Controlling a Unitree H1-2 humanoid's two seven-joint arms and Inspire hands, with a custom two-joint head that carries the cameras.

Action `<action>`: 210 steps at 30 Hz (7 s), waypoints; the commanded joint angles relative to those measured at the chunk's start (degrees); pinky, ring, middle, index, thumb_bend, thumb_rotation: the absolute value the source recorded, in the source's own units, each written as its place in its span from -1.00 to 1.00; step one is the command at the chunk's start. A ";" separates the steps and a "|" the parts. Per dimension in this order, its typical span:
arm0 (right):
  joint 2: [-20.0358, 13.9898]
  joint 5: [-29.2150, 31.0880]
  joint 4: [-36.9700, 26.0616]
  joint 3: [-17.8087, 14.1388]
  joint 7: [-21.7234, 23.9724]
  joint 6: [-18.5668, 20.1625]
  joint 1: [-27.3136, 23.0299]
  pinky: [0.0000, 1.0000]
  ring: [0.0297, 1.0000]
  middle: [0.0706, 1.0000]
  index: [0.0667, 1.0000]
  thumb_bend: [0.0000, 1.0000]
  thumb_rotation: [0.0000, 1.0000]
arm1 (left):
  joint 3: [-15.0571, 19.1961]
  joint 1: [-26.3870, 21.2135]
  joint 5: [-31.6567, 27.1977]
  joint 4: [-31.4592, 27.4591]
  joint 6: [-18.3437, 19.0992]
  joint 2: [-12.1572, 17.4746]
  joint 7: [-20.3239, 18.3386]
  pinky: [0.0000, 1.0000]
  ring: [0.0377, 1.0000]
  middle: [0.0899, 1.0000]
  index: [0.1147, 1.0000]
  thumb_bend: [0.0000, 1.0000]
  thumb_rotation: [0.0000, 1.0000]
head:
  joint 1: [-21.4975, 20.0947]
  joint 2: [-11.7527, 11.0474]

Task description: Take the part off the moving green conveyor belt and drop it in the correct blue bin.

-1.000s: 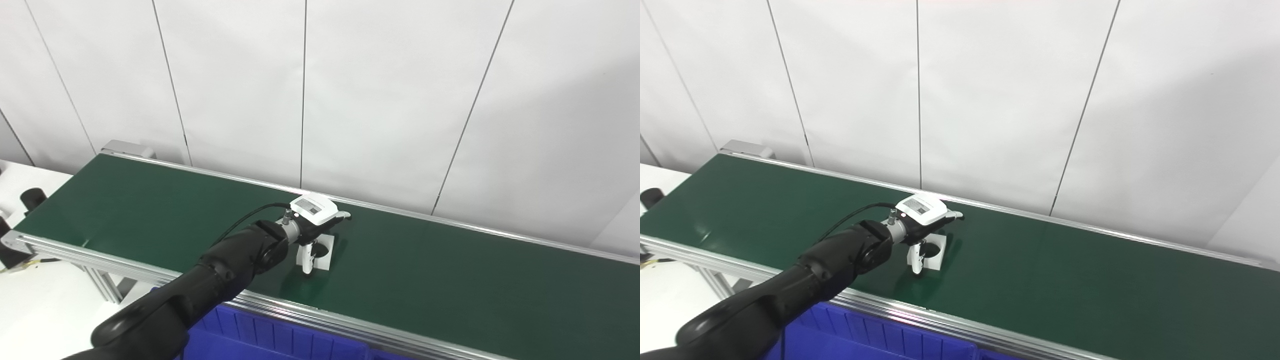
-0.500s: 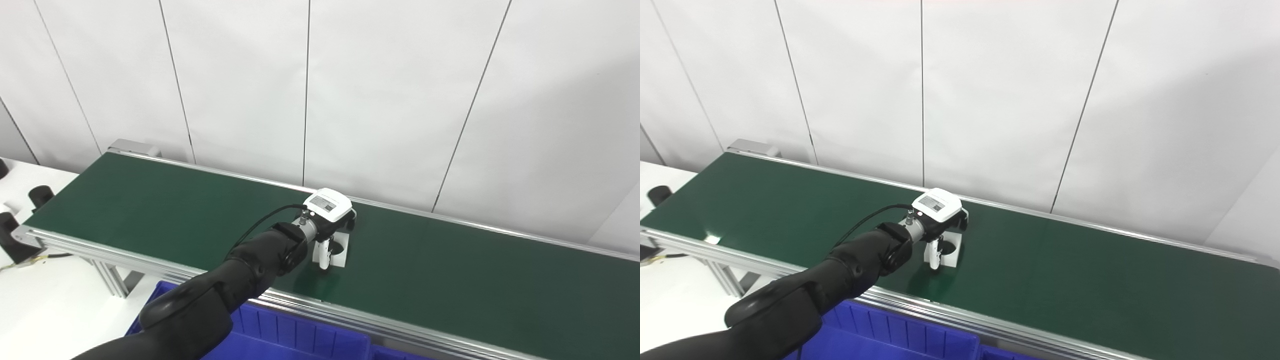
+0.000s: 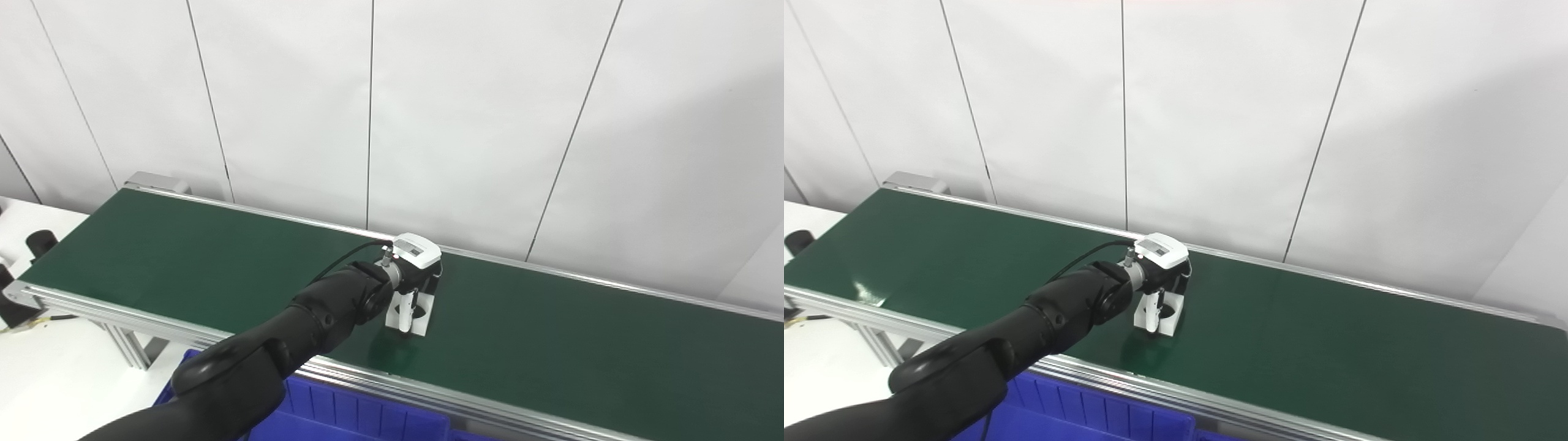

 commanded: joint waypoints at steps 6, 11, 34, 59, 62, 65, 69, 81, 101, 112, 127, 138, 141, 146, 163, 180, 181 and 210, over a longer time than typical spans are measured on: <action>0.07 -0.19 -1.34 0.51 -1.01 -2.84 -0.60 0.86 0.85 0.87 0.90 0.58 0.98 | -0.16 -0.50 0.51 -1.30 2.76 2.45 -2.70 -0.49 -0.23 -0.17 -0.12 0.01 -1.00 | 0.32 0.36; 0.12 1.04 -1.75 -0.35 0.73 -2.84 -0.11 0.91 0.87 0.89 0.91 0.56 0.96 | 0.85 -0.47 -0.44 -6.18 4.40 3.90 -7.40 -0.44 -0.22 -0.12 -0.13 0.01 -1.00 | 1.10 0.75; 0.92 2.96 -2.59 -7.43 9.48 -2.84 -0.97 1.00 0.89 0.93 0.99 0.45 1.00 | 18.32 13.05 -13.91 -42.53 12.07 11.12 -19.61 -0.28 -0.16 -0.06 -0.20 0.05 -1.00 | 5.82 7.14; 2.07 6.84 -11.11 -18.78 22.51 -2.84 0.81 0.80 0.79 0.83 0.92 0.55 0.90 | 38.63 42.51 -37.40 -70.88 19.83 4.79 -13.93 -0.40 -0.34 -0.23 -0.14 0.05 -1.00 | 14.60 20.48; 2.33 7.17 -11.37 -20.17 24.17 -2.84 0.96 0.80 0.79 0.83 0.92 0.57 0.89 | 38.32 44.67 -37.10 -73.14 20.85 4.84 -13.64 -0.38 -0.31 -0.21 -0.15 0.05 -1.00 | 15.05 20.50; 2.43 7.14 -11.31 -21.16 25.36 -2.84 1.09 0.81 0.78 0.83 0.92 0.57 0.88 | 38.07 46.53 -36.54 -74.64 21.95 4.91 -13.26 -0.37 -0.31 -0.23 -0.14 0.05 -1.00 | 15.83 20.10; 2.39 6.90 -10.99 -22.03 26.46 -2.84 1.17 0.82 0.79 0.83 0.93 0.57 0.89 | 37.90 49.01 -36.00 -75.27 21.29 5.89 -13.11 -0.41 -0.38 -0.27 -0.13 0.05 -1.00 | 17.19 19.32; 2.97 8.15 -9.63 -25.60 30.72 -2.84 1.09 0.81 0.77 0.83 0.93 0.53 0.87 | 28.53 52.43 -19.36 -78.02 19.40 15.10 -14.74 -0.43 -0.35 -0.21 -0.12 0.05 -1.00 | 19.78 17.91; 3.93 8.22 -9.87 -28.53 33.85 -2.84 1.66 0.79 0.79 0.82 0.92 0.58 0.85 | 19.42 53.29 -3.14 -69.13 13.96 15.17 -11.84 -0.33 -0.24 -0.11 -0.18 0.05 -1.00 | 21.27 17.48; 4.21 8.49 -9.82 -29.35 35.10 -2.84 1.44 0.80 0.79 0.83 0.92 0.52 0.84 | 15.97 52.74 3.03 -61.86 10.98 13.34 -7.13 -0.25 -0.16 -0.09 -0.19 0.04 -1.00 | 21.67 17.73; 4.77 7.96 -9.82 -29.43 34.35 -2.84 1.52 0.79 0.78 0.82 0.91 0.58 0.84 | 15.23 53.70 4.95 -57.96 7.46 12.49 -0.45 -0.34 -0.31 -0.27 -0.13 0.04 -1.00 | 21.48 17.58; 4.76 7.57 -9.63 -29.46 34.11 -2.84 1.44 0.78 0.77 0.81 0.90 0.60 0.85 | 14.49 53.31 6.64 -60.26 8.35 13.98 -6.54 0.03 0.17 0.22 0.08 0.90 -0.49 | 21.46 17.40; 4.84 7.73 -9.62 -29.55 34.26 -2.84 1.47 0.77 0.77 0.81 0.90 0.58 0.84 | 14.89 53.34 5.82 -60.95 8.26 14.30 -8.78 0.07 0.24 0.29 0.16 0.99 -0.24 | 21.38 17.38; 4.90 8.19 -9.53 -29.62 34.67 -2.84 1.54 0.78 0.78 0.82 0.90 0.59 0.83 | 15.15 53.20 5.93 -61.45 8.34 14.36 -10.91 0.10 0.26 0.31 0.19 1.00 -0.17 | 21.38 17.38; 5.31 7.64 -8.59 -29.29 34.19 -2.84 1.32 0.79 0.76 0.81 0.91 0.61 0.82 | 19.09 54.63 -6.01 -64.59 6.16 12.22 -11.24 0.03 0.24 0.29 0.16 1.00 -0.11 | 17.69 16.48; 8.00 -0.08 -3.33 -18.31 20.76 -2.84 0.32 0.82 0.79 0.82 0.86 0.56 0.78 | 26.95 62.03 -48.59 -54.43 -11.54 0.60 -15.71 0.40 0.51 0.56 0.41 1.00 0.06 | -10.46 9.32; 8.07 -0.55 -2.66 -17.46 19.53 -2.84 0.16 0.83 0.79 0.83 0.86 0.56 0.78 | 26.47 61.85 -46.00 -52.59 -14.42 0.13 -14.22 0.42 0.55 0.59 0.44 0.99 0.15 | -11.22 8.59; 0.85 0.53 -0.20 -10.01 8.28 -2.84 -1.17 0.97 0.88 0.90 0.92 0.43 1.00 | 7.74 54.40 -24.08 -30.58 -25.38 -5.04 28.84 0.97 0.94 0.92 0.77 0.98 1.00 | 1.22 3.95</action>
